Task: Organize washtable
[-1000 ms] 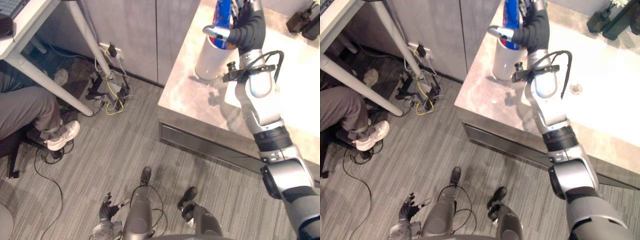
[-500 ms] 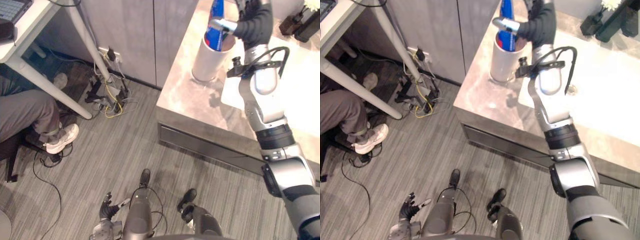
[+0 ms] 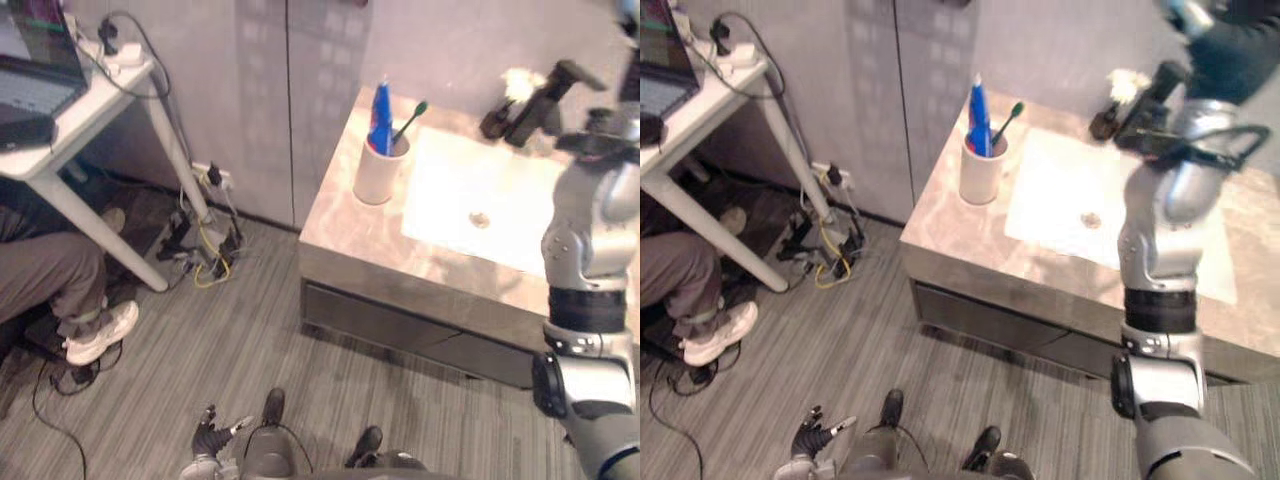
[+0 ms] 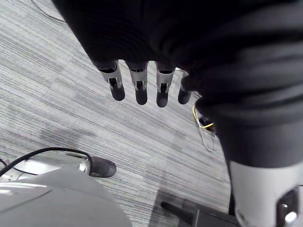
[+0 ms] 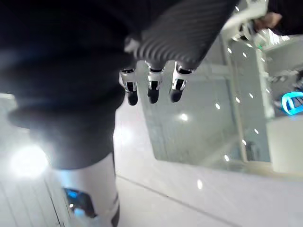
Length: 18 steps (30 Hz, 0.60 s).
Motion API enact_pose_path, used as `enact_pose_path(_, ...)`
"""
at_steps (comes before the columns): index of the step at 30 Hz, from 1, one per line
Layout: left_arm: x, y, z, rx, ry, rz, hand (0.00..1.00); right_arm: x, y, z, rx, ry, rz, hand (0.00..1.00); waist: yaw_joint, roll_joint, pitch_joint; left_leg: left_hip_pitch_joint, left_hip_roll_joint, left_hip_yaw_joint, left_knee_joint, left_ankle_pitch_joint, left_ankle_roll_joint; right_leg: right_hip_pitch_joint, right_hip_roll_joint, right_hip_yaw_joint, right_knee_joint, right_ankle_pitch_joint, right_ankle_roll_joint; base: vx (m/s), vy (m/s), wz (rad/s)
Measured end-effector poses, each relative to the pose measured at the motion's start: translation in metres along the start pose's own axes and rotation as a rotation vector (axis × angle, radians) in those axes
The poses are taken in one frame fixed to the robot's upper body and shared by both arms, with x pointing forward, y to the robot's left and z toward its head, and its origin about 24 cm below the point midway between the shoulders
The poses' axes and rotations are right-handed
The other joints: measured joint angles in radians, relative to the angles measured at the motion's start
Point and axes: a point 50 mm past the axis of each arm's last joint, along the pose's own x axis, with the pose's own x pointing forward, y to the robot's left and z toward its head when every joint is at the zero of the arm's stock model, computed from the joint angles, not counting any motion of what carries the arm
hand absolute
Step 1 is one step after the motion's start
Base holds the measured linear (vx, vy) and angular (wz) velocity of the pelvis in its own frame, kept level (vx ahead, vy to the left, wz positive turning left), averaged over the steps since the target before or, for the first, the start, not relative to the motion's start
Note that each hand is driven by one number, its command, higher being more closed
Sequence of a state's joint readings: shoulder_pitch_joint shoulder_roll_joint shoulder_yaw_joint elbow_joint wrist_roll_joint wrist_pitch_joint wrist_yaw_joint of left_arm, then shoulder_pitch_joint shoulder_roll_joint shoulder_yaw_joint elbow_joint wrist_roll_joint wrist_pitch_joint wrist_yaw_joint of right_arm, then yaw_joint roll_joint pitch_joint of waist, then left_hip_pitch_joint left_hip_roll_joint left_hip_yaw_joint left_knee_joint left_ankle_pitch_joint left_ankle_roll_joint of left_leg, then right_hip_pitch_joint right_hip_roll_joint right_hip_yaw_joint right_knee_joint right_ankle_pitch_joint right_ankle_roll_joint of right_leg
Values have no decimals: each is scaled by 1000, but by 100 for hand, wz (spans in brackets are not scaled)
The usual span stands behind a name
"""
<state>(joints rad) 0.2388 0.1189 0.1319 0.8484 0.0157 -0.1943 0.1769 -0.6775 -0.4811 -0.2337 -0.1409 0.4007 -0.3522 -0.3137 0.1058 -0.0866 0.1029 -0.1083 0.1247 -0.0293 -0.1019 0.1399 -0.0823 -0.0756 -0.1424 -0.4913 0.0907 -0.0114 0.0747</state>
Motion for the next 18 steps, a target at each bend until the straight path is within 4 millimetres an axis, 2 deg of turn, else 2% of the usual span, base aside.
enact_pose_path(3,-7,5,-21,10,77,27,0,-19,-41,25,-180,-81,-143,0,-39,2,-44,33,4,33,0,-15,-1,27,8,30,-36,12,6,-5,1,-33)
enact_pose_path(4,-9,6,-26,21,102,27,0,-28,-56,36,-254,-106,-197,0,-43,5,-48,53,5,49,0,-19,-2,42,13,46,-49,18,9,0,1,-40)
enact_pose_path(5,-9,6,-29,23,112,28,0,-33,-63,42,-298,-119,-225,0,-47,8,-55,62,7,59,0,-24,-3,46,16,55,-55,21,10,3,-7,-43)
enact_pose_path(6,-12,7,-34,20,131,37,0,-45,-76,50,-378,-130,-282,0,-65,11,-70,77,10,69,0,-28,-5,58,20,69,-66,25,11,2,-6,-32)
enact_pose_path(7,-14,8,-38,17,142,43,0,-52,-81,53,-419,-127,-305,0,-69,14,-81,83,9,77,0,-29,-8,60,21,74,-68,25,11,18,2,-35)
enact_pose_path(9,-17,8,-44,4,170,67,0,-74,-92,64,-529,-107,-358,0,-95,25,-100,104,11,92,0,-34,-11,78,25,86,-81,29,9,20,7,-23)
enact_pose_path(11,-19,5,-46,0,179,68,0,-115,-108,76,-720,5,-432,0,-119,46,-123,126,14,115,0,-43,-14,96,33,107,-101,38,7,-3,8,-27)
enact_pose_path(13,-18,3,-45,-4,178,69,0,-133,-114,76,-780,89,-452,0,-131,50,-126,128,14,117,0,-45,-15,98,34,110,-111,41,8,-21,6,-11)
enact_pose_path(15,-18,0,-44,-15,177,69,0,-173,-126,78,-908,298,-501,0,-145,58,-127,137,15,120,0,-59,-18,109,37,112,-127,41,8,-49,17,-3)
enact_pose_path(17,-19,-3,-45,-21,181,65,0,-199,-131,83,-972,423,-544,0,-145,70,-130,134,15,125,0,-61,-17,111,37,116,-132,41,9,-47,20,-6)
enact_pose_path(18,-20,-5,-46,-36,185,66,0,-225,-135,88,-1031,559,-569,0,-145,81,-130,134,14,133,0,-62,-16,109,38,124,-139,42,10,-22,26,-15)
